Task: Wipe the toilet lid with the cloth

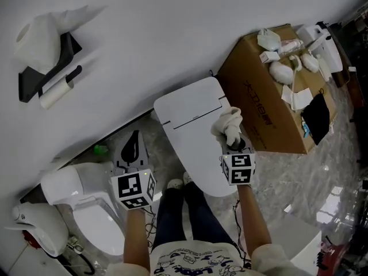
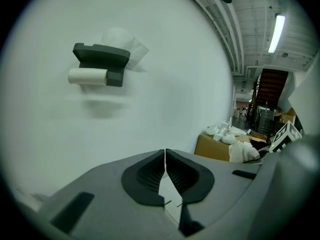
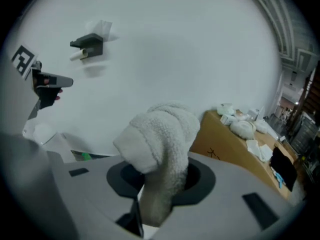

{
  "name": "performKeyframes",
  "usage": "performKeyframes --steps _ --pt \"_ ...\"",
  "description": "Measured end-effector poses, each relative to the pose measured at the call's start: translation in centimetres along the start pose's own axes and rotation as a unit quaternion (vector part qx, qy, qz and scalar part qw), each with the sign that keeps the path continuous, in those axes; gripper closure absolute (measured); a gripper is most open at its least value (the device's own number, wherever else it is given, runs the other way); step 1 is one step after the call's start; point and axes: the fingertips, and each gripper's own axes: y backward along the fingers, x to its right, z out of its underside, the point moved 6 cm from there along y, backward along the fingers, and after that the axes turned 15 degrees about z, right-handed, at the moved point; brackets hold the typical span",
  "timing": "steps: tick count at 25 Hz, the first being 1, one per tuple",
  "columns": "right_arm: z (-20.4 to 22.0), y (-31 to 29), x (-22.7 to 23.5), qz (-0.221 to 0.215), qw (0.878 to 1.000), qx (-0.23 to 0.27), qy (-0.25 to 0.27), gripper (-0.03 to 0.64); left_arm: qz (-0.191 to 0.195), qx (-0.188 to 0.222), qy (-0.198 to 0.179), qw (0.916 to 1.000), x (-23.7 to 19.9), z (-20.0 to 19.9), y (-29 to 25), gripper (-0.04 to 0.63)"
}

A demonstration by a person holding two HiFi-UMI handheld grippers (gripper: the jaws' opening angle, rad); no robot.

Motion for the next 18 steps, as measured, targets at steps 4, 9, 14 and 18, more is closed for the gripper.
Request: performKeyframes --steps 4,9,14,18 --pt "3.0 -3.7 0.0 -0.012 0.999 -0.040 0.034 0.508 -0.006 -0.006 0.001 1.0000 0.1 1.3 -0.7 0.583" --pt "6.6 -8.1 -0.1 -0.028 0.993 -0.093 0.063 0.508 -0.018 -0.014 0.007 0.9997 0.0 3.1 -1.3 0.583" --pt "9.5 -12.2 0.1 -0.035 0.986 -0.126 0.101 0.508 -0.024 -0.022 0.015 0.9993 0.3 5.0 -1.6 0.583" --pt "10.8 -14.9 0.3 -0.035 0.983 -0.144 0.108 0.509 -0.032 -0.027 0.017 0.9990 0.4 6.1 -2.1 0.583"
